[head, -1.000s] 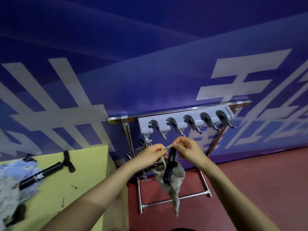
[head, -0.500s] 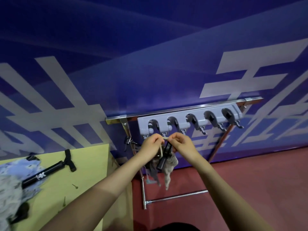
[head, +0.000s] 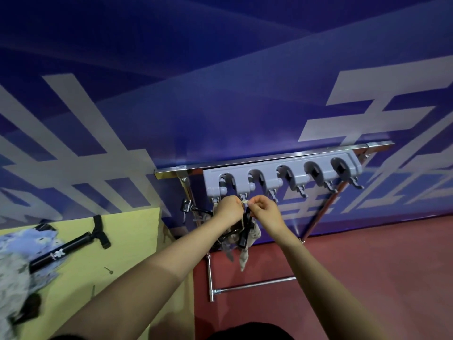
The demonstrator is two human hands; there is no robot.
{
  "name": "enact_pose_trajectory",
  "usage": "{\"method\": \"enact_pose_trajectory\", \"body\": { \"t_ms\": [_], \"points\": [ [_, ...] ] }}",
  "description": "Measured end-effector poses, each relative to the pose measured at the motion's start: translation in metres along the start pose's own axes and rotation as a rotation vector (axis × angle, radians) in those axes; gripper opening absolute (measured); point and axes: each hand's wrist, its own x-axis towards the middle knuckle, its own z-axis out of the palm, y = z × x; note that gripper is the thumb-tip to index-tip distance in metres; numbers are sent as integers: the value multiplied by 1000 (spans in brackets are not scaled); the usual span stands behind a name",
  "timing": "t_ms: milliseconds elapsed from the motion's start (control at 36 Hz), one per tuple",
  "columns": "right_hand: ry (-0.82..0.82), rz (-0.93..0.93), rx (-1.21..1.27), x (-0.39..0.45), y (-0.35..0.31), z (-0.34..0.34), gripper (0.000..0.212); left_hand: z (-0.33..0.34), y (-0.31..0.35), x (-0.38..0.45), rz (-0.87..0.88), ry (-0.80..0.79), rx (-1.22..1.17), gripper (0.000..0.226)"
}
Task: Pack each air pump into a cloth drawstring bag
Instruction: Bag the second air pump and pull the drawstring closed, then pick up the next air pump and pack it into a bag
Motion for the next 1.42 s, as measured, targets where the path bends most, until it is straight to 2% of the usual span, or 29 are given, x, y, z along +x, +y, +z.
{"method": "enact_pose_trajectory", "body": {
  "t_ms": [139, 306, 389, 472, 500, 583, 722, 917, 1083, 1194, 1306, 1417],
  "points": [
    [-7, -4, -7, 0, 2, 0, 15, 7, -6, 2, 16, 46, -27, 25],
    [13, -16, -51, -7, 0, -1, 15, 4, -8, 1, 15, -9, -103, 27],
    [26, -20, -72, -10, -4, -1, 12, 0, -10, -2, -23, -83, -271, 36],
    [122, -56, -69, -18, -17, -2, 8, -14, -10, -9, -45, -181, -551, 22],
    [156, -79, -47, -22, -24, -2, 9, -21, -10, -12, -45, -190, -603, 24],
    [179, -143, 10, -35, -48, 1, 16, -47, -16, -21, 0, -157, -715, 34],
    [79, -201, 103, -54, -93, 33, 20, -88, -49, -42, 89, -17, -849, 24],
    [-213, -158, 136, -82, -120, 136, 23, -123, -168, -81, -28, 255, -776, 23],
    [-531, -10, -84, -113, -100, 259, 27, -131, -310, -142, -192, 398, -664, 17],
    [-706, 68, -182, -147, -89, 342, 21, -146, -404, -198, -250, 586, -598, 12],
    [-693, 133, -237, -179, -85, 414, 15, -171, -484, -245, -357, 665, -478, 21],
    [-602, 81, -361, -195, -86, 476, 14, -199, -545, -277, -428, 591, -434, 32]
  ]
}}
